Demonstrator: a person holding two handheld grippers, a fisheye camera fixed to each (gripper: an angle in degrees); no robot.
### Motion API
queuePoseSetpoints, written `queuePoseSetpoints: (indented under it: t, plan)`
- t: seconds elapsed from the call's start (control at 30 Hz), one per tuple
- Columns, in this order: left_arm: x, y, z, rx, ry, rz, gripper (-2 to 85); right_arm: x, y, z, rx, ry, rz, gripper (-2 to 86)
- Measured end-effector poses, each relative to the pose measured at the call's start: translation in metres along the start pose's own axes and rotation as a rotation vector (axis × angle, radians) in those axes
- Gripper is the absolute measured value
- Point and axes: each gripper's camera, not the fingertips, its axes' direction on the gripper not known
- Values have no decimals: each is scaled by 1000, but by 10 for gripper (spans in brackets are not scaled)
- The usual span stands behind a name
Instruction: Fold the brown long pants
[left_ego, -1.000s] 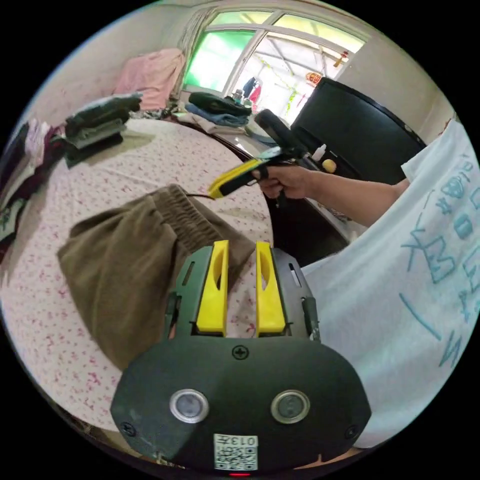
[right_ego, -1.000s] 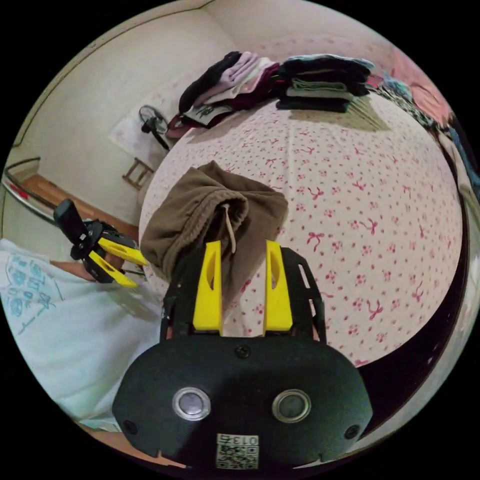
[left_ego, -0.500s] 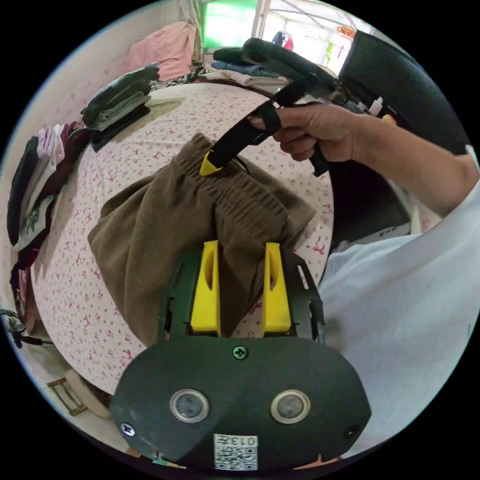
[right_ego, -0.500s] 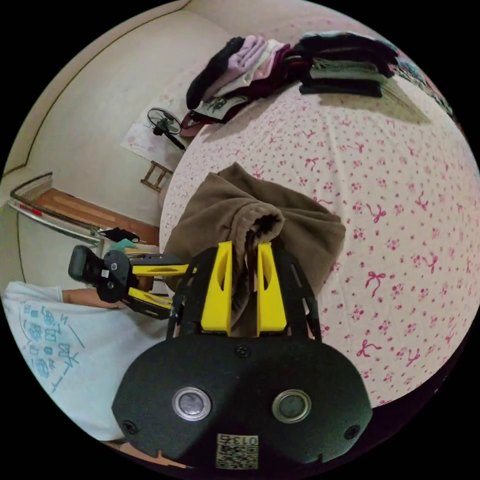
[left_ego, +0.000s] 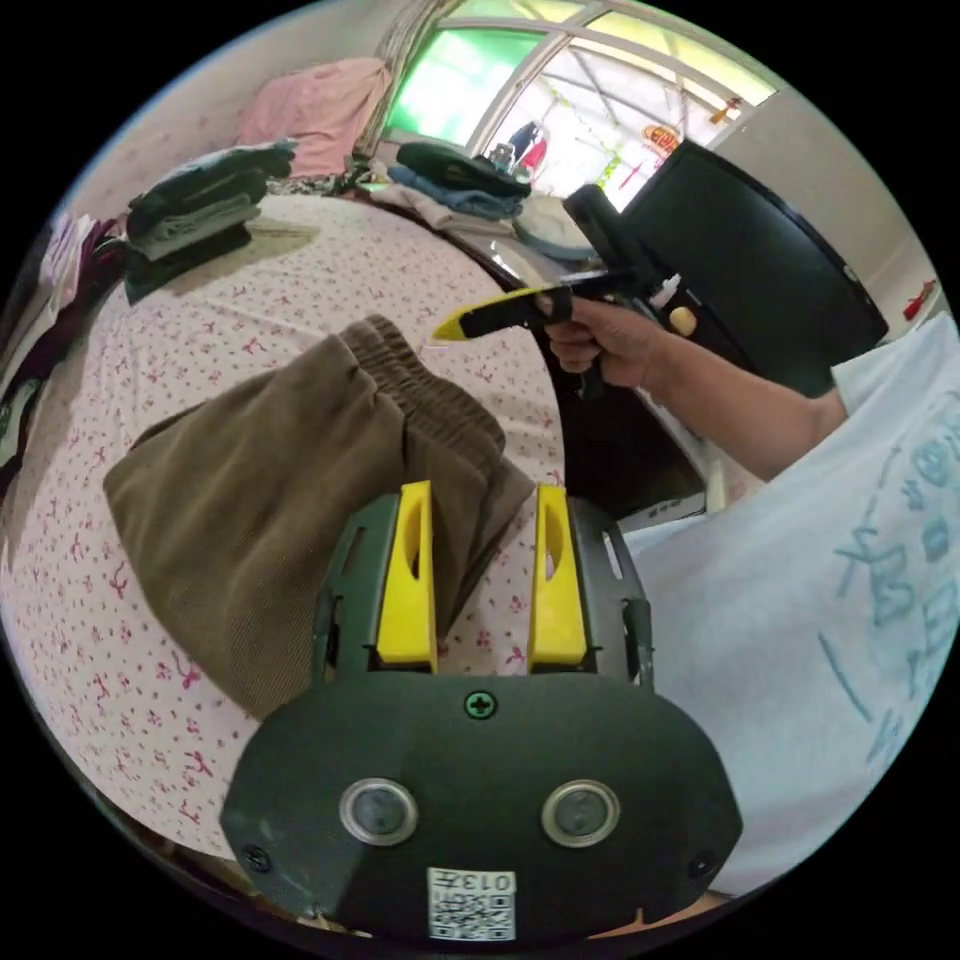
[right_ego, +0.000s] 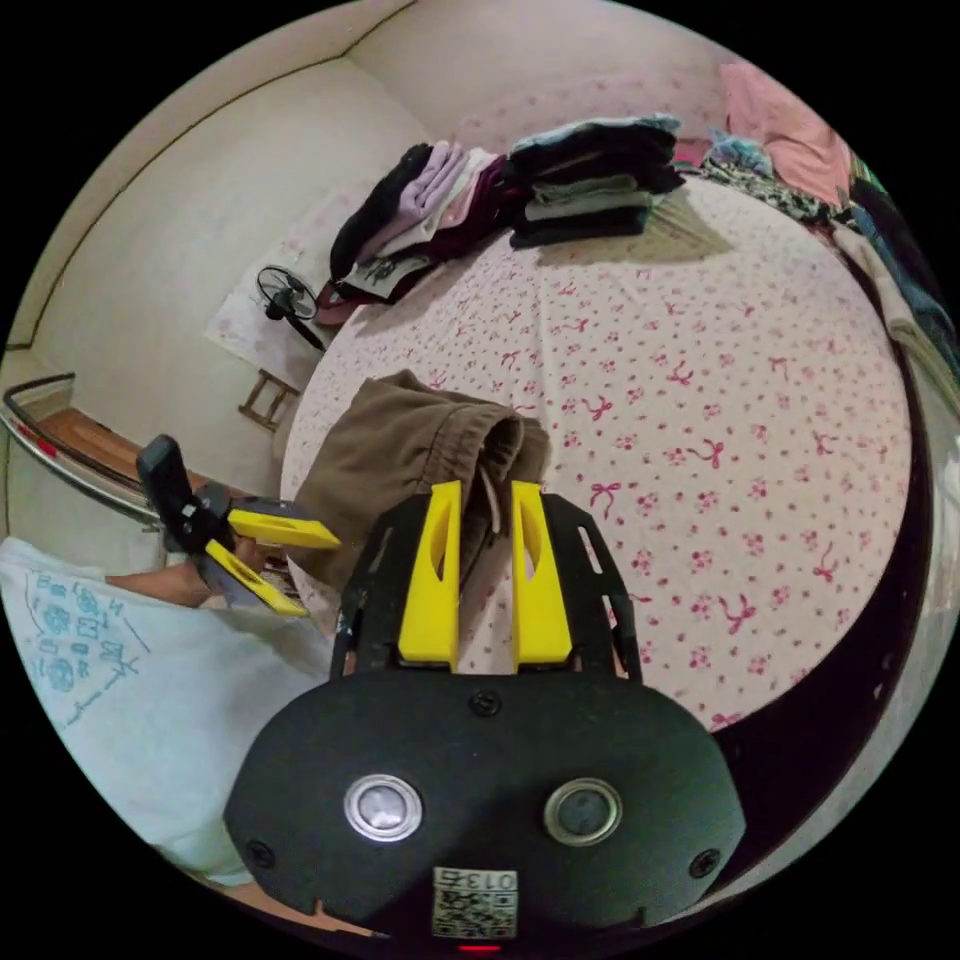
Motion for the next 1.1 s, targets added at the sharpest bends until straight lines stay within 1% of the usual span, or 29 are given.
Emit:
queuePoseSetpoints:
  t: [0.07, 0.1, 0.13, 0.2, 0.3, 0.37, 0.43, 0.47, 0.53, 0.63, 0.7, 0.77, 0.8, 0.93, 0.97, 1.0, 1.07, 1.1]
  plan:
    - [-7, 8, -20, 59, -68, -53, 134, -11, 18, -14, -16, -35, -43, 91]
    - [-16, 13, -30, 73, -141, -108, 132, -15, 22, -15, -25, -47, -56, 94]
    - [-25, 17, -36, 77, -221, -162, 131, -26, 31, -12, -39, -62, -88, 100]
    - [-38, 19, -38, 68, -295, -222, 130, -43, 43, 1, -90, -42, -135, 108]
    - [-53, 13, -19, 6, -258, -269, 134, -48, 58, 37, -199, 4, -101, 89]
    - [-53, 10, -7, -27, -266, -285, 134, -41, 65, 42, -190, -37, -45, 60]
    - [-39, 1, -5, -59, -316, -238, 125, -46, 69, 30, -178, -94, -82, 43]
    - [-35, -1, -5, -69, -324, -220, 123, -52, 74, 18, -158, -69, -124, 39]
    - [-20, -7, 1, -88, -352, -173, 116, -58, 84, 10, -157, -16, -148, 36]
    - [-20, -8, 15, -113, -380, -188, 110, -57, 105, 29, -209, 40, -136, 38]
    - [-19, -9, 13, -105, -373, -205, 108, -53, 113, 42, -215, 21, -109, 45]
    - [-17, -12, 6, -115, -357, -202, 106, -52, 114, 30, -228, -58, -89, 63]
    - [-14, -13, -2, -95, -354, -194, 104, -54, 114, 25, -228, -62, -102, 63]
    - [-16, -25, -17, -26, -460, -192, 96, -72, 114, -8, -30, 118, -160, 45]
    - [-18, -29, -16, -29, -464, -191, 94, -80, 111, -6, 33, 165, -196, 35]
    - [-22, -38, -10, -45, -473, -181, 86, -83, 109, -2, 54, 197, -212, 31]
    - [-28, -50, 3, -87, -520, -168, 68, -101, 99, 20, 120, 338, -277, 18]
    - [-32, -55, 11, -106, -546, -172, 56, -106, 98, 26, 143, 374, -303, 15]
